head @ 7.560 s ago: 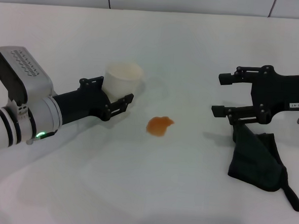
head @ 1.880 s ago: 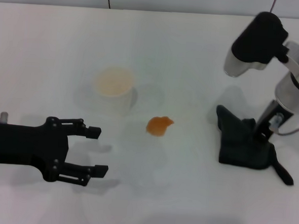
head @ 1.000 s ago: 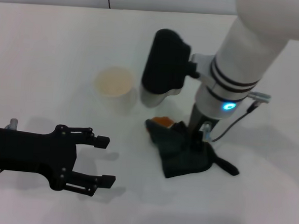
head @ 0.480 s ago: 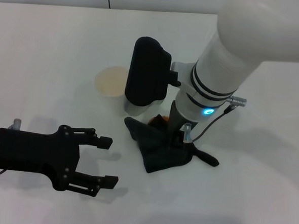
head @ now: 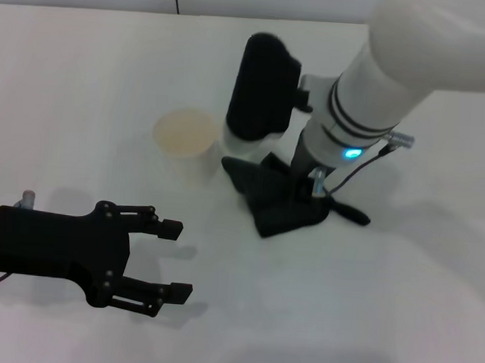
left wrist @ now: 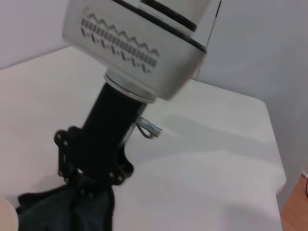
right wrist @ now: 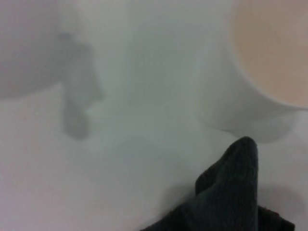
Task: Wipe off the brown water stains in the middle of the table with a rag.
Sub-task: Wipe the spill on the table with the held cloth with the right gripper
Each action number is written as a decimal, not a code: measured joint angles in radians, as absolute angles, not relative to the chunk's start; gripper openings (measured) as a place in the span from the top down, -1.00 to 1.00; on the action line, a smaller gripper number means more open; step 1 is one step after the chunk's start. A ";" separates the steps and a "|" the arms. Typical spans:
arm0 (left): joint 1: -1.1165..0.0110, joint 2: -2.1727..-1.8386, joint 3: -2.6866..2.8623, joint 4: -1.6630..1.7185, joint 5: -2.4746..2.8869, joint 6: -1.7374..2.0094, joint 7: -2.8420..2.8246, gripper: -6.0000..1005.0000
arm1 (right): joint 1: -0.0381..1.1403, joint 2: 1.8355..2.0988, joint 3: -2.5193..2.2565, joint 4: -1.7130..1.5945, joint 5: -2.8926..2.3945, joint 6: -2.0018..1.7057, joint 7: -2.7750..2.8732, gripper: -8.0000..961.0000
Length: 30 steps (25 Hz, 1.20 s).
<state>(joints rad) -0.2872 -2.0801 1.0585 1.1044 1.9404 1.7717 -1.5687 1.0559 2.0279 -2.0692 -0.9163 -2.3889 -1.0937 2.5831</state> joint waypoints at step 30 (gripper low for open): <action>-0.291 -2.078 1.057 1.104 1.940 1.770 -1.566 -0.73 | 1.009 2.028 -2.182 -1.060 -2.273 -1.142 2.497 0.82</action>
<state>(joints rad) -0.2912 -2.0784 1.0569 1.1045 1.9405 1.7701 -1.5660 1.0086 2.0281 -2.1824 -1.0602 -2.2734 -1.1418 2.4974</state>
